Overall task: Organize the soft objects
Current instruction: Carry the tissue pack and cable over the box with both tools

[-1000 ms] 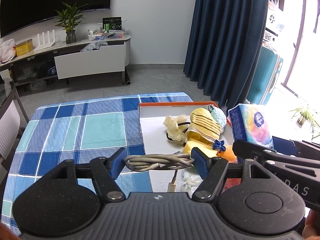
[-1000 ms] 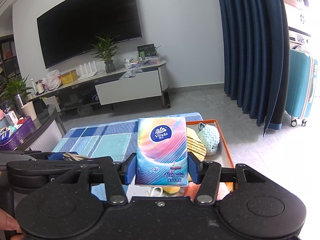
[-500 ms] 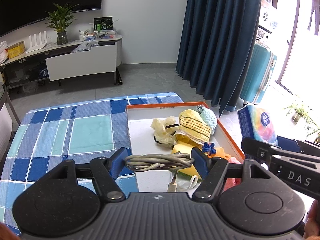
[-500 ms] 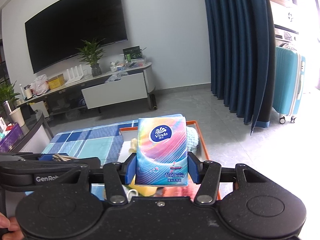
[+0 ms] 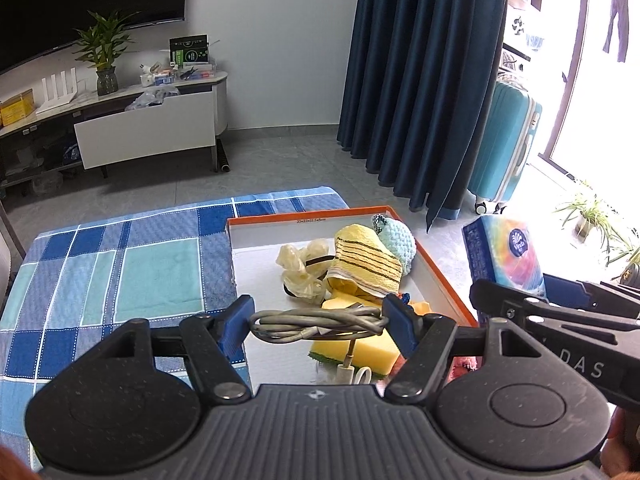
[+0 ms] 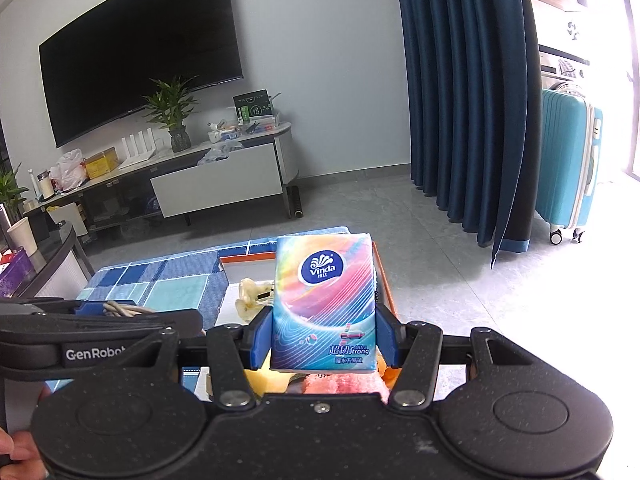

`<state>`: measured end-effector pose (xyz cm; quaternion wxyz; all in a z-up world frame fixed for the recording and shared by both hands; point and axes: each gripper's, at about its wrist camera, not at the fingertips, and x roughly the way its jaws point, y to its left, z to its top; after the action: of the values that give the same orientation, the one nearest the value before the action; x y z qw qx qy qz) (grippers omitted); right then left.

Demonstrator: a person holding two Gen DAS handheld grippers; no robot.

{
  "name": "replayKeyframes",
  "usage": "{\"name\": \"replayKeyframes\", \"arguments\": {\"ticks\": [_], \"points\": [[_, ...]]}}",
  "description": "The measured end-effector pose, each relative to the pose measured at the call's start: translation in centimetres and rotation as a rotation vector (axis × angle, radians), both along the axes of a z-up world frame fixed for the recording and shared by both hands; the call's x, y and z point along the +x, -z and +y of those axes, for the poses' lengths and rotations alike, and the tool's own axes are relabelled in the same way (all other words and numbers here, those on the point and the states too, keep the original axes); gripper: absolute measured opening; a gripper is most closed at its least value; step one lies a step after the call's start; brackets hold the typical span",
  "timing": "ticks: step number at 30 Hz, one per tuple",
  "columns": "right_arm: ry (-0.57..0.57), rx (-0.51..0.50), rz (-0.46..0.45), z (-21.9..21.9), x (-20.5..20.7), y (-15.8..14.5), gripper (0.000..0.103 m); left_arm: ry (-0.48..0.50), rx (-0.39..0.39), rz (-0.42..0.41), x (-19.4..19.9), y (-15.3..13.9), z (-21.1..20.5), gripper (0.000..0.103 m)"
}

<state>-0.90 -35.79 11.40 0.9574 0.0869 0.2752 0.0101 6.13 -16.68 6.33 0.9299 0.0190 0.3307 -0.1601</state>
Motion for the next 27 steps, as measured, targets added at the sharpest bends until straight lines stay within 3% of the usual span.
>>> {"name": "replayKeyframes", "arguments": {"ticks": [27], "points": [[0.007, -0.004, 0.034, -0.4, 2.1, 1.1, 0.063, 0.006, -0.005, 0.015, 2.3, 0.1, -1.1, 0.071]]}}
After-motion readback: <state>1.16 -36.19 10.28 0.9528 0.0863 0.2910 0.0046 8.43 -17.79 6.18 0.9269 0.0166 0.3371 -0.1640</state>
